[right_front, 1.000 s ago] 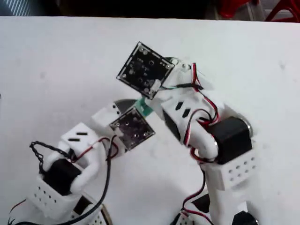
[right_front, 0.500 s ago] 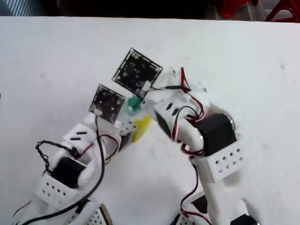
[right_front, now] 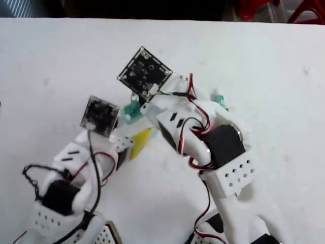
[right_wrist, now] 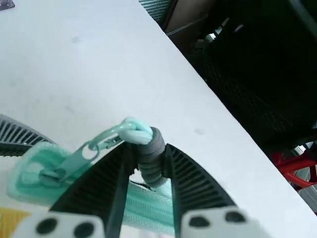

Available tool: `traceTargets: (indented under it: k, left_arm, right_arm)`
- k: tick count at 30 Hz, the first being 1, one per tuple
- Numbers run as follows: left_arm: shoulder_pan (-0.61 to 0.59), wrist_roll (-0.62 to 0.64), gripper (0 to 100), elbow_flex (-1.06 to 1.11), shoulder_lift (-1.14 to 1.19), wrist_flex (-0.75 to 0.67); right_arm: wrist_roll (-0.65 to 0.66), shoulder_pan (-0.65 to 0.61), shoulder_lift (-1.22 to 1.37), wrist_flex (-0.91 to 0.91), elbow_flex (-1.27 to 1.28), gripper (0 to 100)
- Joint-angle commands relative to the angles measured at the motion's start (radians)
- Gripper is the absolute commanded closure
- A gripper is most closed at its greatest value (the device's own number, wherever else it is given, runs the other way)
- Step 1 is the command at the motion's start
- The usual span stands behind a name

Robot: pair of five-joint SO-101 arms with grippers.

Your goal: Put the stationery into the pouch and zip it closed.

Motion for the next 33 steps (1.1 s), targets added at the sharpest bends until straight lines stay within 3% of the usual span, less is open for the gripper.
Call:
traceTargets:
  k: [1,6,16,21,25,33]
  left_arm:
    - [-0.002,0.009,71,0.026,-0.268,0.029]
    - [0.065,0.009,72,0.180,-0.538,0.023]
    - [0.058,0.002,82,0.242,-0.506,-0.054]
    - [0.058,0.002,97,0.203,-0.507,-0.005]
    - [0.067,0.002,97,0.157,-0.507,0.061]
    - [0.062,0.002,98,0.160,-0.507,0.061]
  right_arm:
    - [-0.038,-0.024,0.019,-0.035,0.026,98.1]
    - [-0.048,-0.073,0.019,-0.035,0.023,98.1]
    - [-0.048,-0.088,0.021,-0.062,0.025,98.1]
    - [-0.048,-0.107,0.021,-0.062,0.028,98.1]
    - [-0.048,-0.108,0.048,-0.059,0.020,98.1]
    - [-0.038,-0.050,0.038,-0.116,0.003,98.1]
